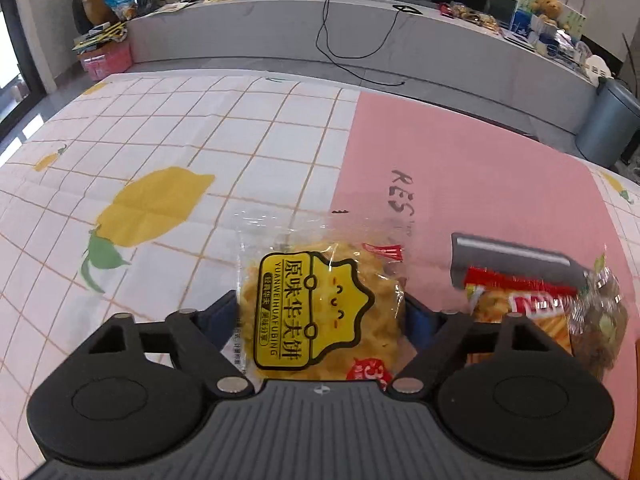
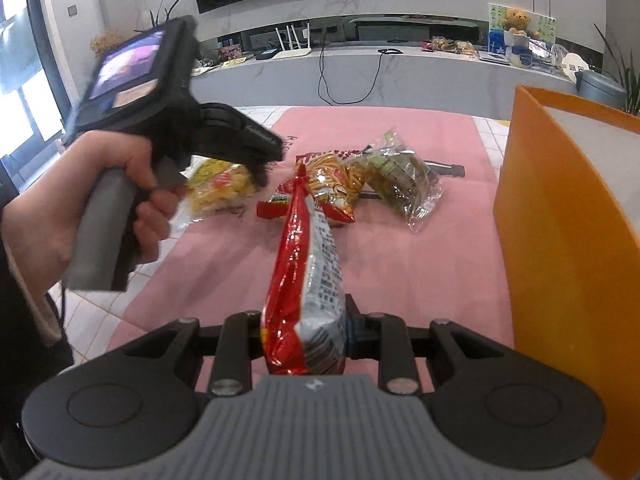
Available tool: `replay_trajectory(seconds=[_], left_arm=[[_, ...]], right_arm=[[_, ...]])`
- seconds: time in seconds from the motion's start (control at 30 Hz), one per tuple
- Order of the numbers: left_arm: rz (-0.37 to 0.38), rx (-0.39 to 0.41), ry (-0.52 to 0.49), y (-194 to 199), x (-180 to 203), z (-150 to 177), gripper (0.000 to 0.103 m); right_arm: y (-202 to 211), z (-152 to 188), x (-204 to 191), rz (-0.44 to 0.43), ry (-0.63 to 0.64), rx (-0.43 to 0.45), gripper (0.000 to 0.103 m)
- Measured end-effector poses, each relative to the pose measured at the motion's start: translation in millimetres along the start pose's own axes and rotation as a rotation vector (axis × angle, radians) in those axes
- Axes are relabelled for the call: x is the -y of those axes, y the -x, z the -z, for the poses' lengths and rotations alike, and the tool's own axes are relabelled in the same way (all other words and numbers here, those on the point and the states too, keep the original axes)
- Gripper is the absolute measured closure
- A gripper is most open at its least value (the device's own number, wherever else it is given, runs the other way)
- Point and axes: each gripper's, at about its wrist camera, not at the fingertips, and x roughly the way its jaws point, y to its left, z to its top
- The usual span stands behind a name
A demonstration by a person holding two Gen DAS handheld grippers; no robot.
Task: Organize snacks
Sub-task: 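Grasp the yellow bread bag with the left tool while the right holds the chip bag up, then carry the chip bag and bread bag over the box with both tools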
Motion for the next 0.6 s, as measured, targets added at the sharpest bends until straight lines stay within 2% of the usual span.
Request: replay_trajectory(seconds=[0.37, 0.6], left_arm=[[0.066, 0.012, 0.004, 33.3, -37.8, 42.8, 0.014], [0.075, 0.037, -0.041, 65.2, -50.9, 71.3, 0.015]], right_arm=[[5.3, -2.2, -6.0, 0.022, 0.028, 0.024, 0.079], [14.8, -2.3, -15.6, 0.007, 0.053, 0.045, 0.079]])
